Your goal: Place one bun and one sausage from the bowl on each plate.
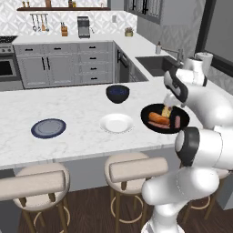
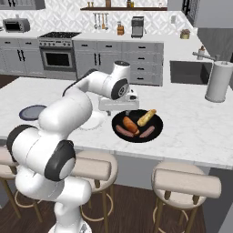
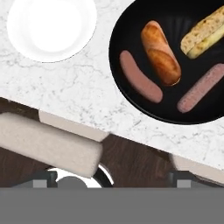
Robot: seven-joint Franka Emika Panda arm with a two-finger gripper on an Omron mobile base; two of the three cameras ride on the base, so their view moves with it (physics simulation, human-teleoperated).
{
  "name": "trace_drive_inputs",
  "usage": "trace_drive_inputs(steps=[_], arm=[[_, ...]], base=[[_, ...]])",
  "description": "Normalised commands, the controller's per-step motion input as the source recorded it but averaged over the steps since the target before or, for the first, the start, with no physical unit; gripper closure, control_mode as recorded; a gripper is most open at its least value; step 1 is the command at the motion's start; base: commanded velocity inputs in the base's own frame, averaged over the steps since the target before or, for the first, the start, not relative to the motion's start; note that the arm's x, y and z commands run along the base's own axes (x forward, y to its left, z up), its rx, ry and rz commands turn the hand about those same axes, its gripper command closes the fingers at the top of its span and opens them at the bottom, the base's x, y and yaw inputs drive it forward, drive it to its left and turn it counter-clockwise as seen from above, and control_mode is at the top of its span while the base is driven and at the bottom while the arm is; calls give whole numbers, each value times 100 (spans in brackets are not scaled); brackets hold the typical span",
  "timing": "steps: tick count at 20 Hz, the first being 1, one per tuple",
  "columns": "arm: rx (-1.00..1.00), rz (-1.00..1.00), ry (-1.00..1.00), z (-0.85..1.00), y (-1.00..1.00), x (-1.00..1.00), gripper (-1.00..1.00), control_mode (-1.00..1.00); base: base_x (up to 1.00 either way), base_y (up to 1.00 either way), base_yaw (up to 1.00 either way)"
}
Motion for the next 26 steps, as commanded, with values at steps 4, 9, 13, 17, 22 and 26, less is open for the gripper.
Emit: trace_drive_inputs(steps=[4,9,13,17,22,26], arm=[[0,6,1,-21,-18,7,-100,-100],[0,2,1,-25,-3,27,-100,-100],[-2,2,0,-43,0,62,-100,-100],[-1,2,0,-54,-7,62,-100,-100],[0,1,0,-31,-13,55,-100,-100],[0,0,0,-24,-11,53,-100,-100]], base=[[0,0,0],[0,0,0],[0,0,0],[0,0,0],[0,0,0],[0,0,0]])
